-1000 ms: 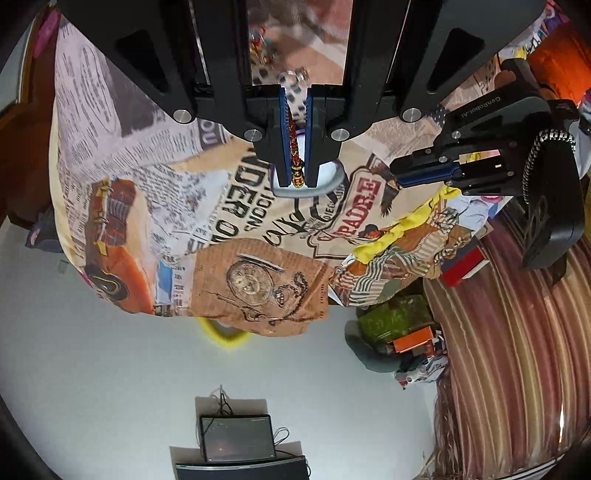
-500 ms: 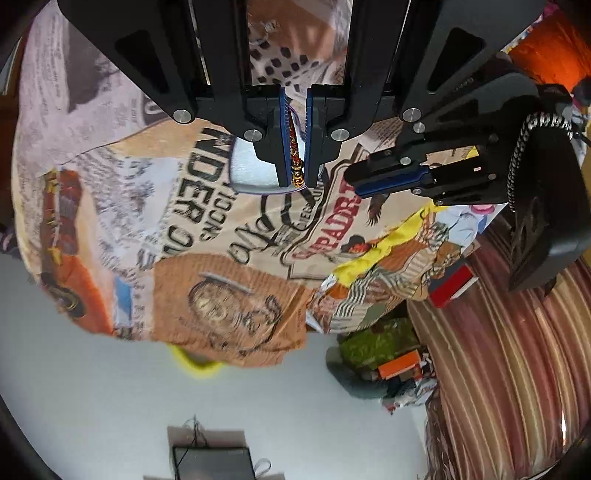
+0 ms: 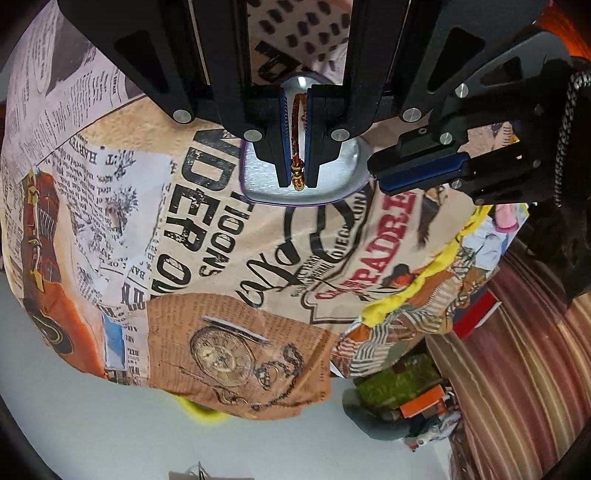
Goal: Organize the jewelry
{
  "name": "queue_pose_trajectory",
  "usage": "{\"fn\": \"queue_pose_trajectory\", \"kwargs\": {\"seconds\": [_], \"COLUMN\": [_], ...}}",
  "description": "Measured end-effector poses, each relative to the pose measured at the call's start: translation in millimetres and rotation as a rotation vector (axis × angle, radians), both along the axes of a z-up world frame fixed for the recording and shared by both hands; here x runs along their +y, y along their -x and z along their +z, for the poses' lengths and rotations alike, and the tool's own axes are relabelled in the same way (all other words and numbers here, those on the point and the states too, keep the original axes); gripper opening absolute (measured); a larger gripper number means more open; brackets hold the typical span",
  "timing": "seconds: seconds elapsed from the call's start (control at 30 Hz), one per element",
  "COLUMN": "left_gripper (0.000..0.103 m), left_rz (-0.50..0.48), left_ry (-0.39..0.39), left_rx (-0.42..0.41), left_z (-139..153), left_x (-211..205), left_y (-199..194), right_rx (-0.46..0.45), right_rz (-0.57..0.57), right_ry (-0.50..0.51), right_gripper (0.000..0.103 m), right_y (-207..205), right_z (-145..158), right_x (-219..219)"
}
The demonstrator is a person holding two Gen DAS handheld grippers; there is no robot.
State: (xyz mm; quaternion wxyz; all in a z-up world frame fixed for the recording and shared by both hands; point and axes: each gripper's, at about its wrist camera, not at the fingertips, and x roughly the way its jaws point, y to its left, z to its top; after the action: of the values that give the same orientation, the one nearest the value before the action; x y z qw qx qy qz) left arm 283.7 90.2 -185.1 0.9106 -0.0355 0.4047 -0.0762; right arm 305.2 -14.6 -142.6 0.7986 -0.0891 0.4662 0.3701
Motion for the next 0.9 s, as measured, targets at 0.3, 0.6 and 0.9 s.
{"fn": "queue_pose_trajectory", "kwargs": {"seconds": [0.3,0.6,0.9], "left_gripper": [0.009,0.01,0.043], "left_rz": [-0.01,0.016,0.079], "left_ry": [-0.005,-0.003,-0.022], "left_rx": [0.045,0.054,-0.037], "left_z": [-11.0,-3.9,39.7], "left_x": [-6.4,-1.9,9.5], "left_y": [-13.5,-13.3,16.1], "right_rx": [0.077,0.009,-0.087], "right_rz": [-0.017,-0.04,-0.088], "right_ry": [0.031,0.008,-0.014], "right_gripper": [0.024,0.037,0.037], "right_y": [-8.0,1.9,24.1], "right_z": [-4.5,15.7,43.3], "right_x": [-6.7,-23.4,-50.9]}}
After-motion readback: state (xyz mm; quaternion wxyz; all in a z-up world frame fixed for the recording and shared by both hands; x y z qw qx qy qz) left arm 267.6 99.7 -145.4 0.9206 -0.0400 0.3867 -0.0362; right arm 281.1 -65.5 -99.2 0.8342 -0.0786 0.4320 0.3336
